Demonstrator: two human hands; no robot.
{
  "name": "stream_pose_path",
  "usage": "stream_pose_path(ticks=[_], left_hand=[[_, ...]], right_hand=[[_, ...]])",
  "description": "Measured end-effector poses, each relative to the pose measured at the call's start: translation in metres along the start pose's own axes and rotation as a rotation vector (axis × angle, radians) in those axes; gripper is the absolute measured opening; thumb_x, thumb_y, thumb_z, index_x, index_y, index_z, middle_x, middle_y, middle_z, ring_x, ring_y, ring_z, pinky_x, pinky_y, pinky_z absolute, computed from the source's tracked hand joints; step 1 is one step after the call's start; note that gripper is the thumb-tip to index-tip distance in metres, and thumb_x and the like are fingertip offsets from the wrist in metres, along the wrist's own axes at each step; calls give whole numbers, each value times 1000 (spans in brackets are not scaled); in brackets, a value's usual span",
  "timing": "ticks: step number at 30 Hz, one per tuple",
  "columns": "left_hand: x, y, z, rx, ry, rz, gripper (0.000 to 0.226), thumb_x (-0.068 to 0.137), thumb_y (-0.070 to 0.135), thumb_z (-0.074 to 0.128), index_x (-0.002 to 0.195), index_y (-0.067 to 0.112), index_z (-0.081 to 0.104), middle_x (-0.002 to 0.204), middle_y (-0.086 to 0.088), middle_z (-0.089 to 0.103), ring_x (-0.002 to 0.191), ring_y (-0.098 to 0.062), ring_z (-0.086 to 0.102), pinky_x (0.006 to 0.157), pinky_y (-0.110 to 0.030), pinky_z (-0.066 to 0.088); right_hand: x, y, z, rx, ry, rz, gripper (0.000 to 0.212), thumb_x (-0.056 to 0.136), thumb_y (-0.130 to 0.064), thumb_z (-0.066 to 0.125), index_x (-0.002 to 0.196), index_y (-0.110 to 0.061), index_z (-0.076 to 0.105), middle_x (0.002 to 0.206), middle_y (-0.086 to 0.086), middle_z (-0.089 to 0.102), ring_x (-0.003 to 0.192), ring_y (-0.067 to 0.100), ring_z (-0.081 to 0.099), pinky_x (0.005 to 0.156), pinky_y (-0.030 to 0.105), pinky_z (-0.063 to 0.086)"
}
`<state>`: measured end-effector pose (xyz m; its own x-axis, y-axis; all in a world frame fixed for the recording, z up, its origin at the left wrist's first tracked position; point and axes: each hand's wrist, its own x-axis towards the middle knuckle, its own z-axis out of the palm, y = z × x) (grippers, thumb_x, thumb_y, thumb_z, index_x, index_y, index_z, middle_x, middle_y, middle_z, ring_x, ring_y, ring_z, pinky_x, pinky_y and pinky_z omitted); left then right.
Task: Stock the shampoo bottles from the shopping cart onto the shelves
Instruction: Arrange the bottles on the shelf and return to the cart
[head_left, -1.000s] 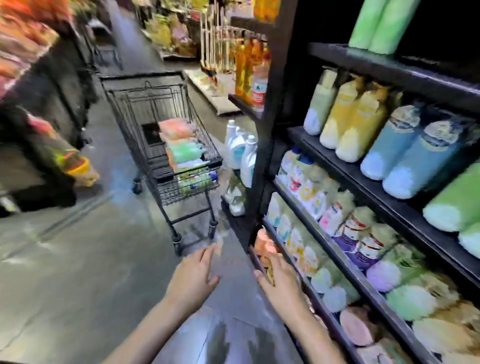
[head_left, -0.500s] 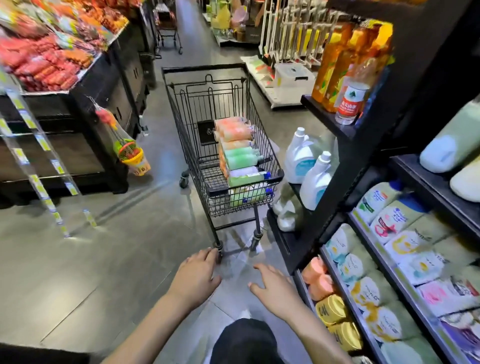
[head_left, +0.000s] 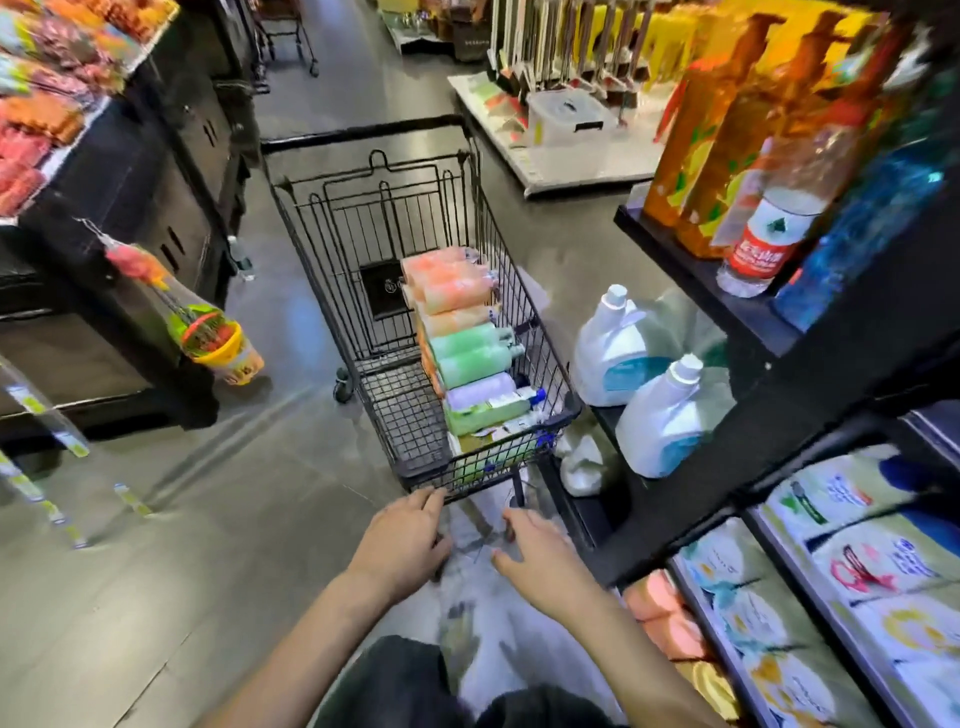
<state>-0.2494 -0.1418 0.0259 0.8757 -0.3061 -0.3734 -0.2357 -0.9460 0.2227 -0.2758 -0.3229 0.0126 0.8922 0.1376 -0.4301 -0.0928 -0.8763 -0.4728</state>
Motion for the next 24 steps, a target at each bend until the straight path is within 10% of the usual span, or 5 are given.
stream_pose_path(ticks=[17,24], left_hand=[[334,-105,-41,-17,-475,219,48,97,36,45,135,7,41,135,-20,51,120,-34,52,93,-35,41],[398,-84,7,18,-610,189,47,99,34,43,129,-1,46,134,-23,50,124,-34,47,96,-33,37]], right_hand=[[248,-56,-20,430,199,534,48,94,-14,49,140,-4,37,140,18,43,129,31,42,106,32,32],[309,-22,-14,808,380,875,23,95,-3,47,116,-4,55,114,14,58,109,27,54,84,25,40]])
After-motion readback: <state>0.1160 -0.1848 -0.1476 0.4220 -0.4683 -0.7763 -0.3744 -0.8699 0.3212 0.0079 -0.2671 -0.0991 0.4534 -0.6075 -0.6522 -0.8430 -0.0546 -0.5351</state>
